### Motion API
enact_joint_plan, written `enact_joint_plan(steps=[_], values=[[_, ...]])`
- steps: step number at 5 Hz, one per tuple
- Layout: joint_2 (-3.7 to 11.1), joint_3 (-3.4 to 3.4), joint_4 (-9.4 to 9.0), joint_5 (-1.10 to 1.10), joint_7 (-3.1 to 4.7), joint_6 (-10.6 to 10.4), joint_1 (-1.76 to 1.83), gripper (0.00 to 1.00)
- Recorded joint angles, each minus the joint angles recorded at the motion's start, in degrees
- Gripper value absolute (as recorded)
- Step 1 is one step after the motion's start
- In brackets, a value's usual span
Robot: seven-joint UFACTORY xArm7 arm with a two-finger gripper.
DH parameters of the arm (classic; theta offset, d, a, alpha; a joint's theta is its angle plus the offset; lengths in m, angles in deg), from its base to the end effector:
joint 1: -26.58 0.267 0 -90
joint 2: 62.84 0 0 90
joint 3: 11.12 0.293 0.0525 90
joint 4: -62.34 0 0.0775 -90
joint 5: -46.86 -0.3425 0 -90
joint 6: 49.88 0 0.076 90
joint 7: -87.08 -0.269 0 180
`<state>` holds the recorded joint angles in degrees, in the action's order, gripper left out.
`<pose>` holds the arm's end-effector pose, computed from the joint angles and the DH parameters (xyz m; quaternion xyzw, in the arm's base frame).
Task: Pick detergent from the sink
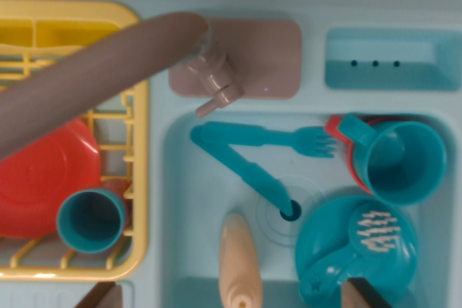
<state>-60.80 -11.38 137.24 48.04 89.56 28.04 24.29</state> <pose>0.4643 -0.0258 0.2565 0.9990 0.0020 -0.0445 0.0081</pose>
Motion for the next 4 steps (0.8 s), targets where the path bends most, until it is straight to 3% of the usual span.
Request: enact_joint_plan(steps=[1,2,3,4], values=[[0.02,-0.25,-2.50,-0.24,0.60,-2.5,-0.10,0.00],[0.02,-0.25,-2.50,-0.24,0.60,-2.5,-0.10,0.00],[0.04,-0.52,-5.17,-0.49,1.24,-5.2,-0.21,0.00],[0.04,-0.52,-5.17,-0.49,1.24,-5.2,-0.21,0.00]])
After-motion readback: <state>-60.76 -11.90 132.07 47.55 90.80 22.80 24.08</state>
